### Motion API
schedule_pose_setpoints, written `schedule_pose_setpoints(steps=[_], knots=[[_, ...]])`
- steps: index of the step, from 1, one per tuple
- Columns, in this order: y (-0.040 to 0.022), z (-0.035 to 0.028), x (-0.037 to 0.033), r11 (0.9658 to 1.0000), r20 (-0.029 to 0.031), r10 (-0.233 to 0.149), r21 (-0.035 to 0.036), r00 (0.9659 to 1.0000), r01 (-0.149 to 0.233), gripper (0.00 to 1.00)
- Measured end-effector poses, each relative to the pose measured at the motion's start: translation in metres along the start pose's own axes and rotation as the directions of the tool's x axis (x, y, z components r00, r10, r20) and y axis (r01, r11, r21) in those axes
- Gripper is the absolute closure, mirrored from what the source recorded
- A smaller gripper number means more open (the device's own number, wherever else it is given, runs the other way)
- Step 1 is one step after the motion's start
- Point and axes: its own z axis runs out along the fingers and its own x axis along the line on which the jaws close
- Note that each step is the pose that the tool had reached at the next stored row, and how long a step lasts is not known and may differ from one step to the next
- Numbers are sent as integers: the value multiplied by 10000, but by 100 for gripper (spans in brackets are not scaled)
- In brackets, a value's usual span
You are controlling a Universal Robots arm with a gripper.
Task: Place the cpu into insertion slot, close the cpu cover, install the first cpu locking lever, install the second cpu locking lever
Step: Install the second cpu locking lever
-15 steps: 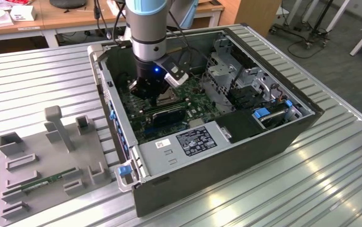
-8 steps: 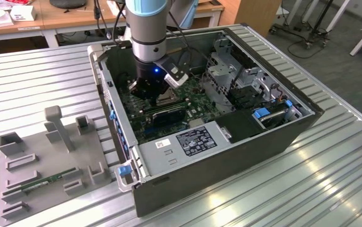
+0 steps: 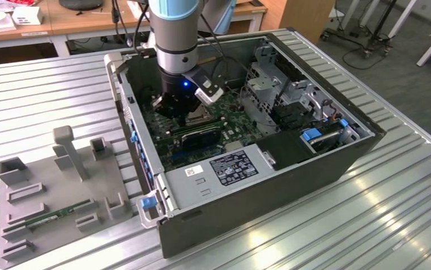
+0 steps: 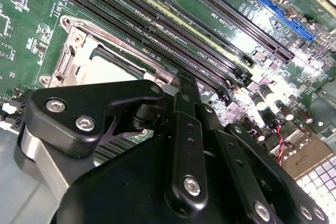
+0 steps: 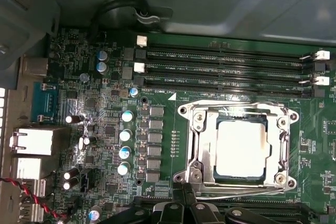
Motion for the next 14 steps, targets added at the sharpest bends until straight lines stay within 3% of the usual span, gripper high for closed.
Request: schedule_pose_setpoints(steps=[14], knots=[[12,13,13,10000,2,4,-63,10000,-4,89]])
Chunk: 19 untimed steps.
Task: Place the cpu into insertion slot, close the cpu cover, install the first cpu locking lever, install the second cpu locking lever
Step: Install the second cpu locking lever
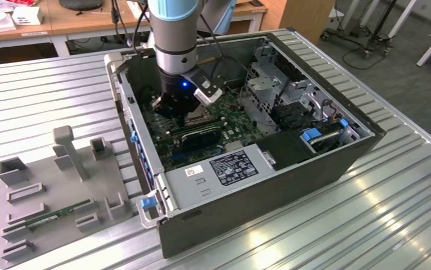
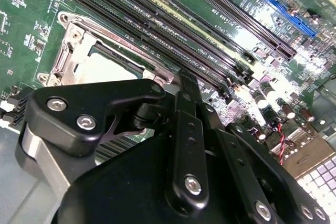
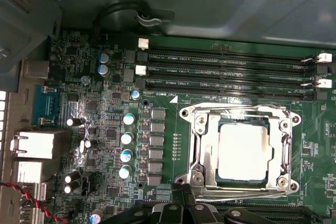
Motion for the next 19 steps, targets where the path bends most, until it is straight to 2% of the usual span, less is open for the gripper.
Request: schedule_pose_setpoints(steps=[12,19], knots=[[17,23,3,9999,4,6,-101,10000,-6,89],[18,32,3,9999,5,6,-115,10000,-6,89]])
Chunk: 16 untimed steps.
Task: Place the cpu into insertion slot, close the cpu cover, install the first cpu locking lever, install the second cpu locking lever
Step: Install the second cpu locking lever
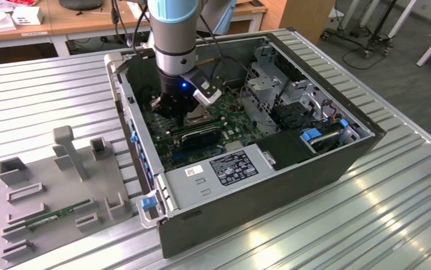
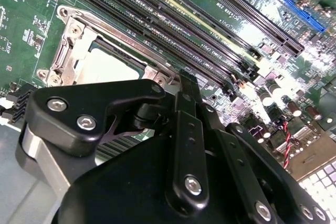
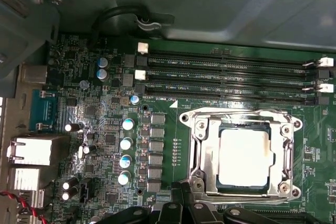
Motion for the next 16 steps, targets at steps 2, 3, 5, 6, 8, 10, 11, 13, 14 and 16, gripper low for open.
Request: schedule_pose_setpoints(steps=[2,3,5,6,8,10,11,13,14,16], knots=[[0,8,0,10000,4,0,-2,10000,0,89],[-1,9,0,10000,1,0,2,10000,0,89],[-1,13,1,10000,0,0,-2,10000,0,89],[-1,13,1,10000,-2,0,-1,10000,0,89],[-1,14,1,10000,-1,0,-2,10000,0,89],[-1,15,1,10000,-1,0,-2,10000,0,89],[-1,16,2,10000,-1,1,-2,10000,-1,89],[-1,17,2,10000,-2,1,-2,10000,-1,89],[-2,19,2,10000,0,1,-3,10000,-1,89],[-2,23,2,10000,0,0,-3,10000,0,89]])
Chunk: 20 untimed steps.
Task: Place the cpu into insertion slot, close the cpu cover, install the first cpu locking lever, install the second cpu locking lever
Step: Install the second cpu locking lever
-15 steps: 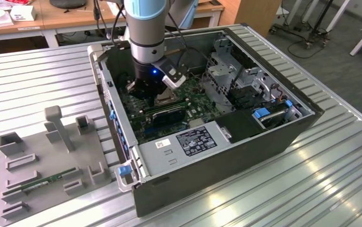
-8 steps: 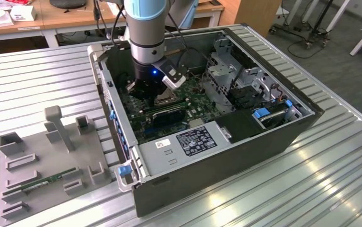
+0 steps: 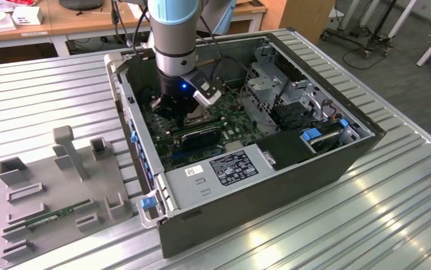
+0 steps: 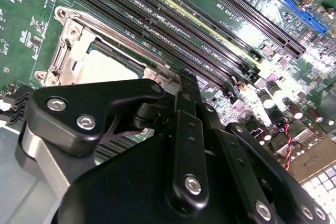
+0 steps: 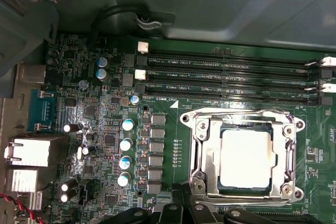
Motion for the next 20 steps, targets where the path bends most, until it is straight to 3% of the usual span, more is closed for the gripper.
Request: schedule_pose_setpoints(steps=[13,20], knots=[[1,-16,-4,10000,-6,1,-4,10000,-1,89],[3,-85,-10,10000,-22,1,0,10000,-1,89]])
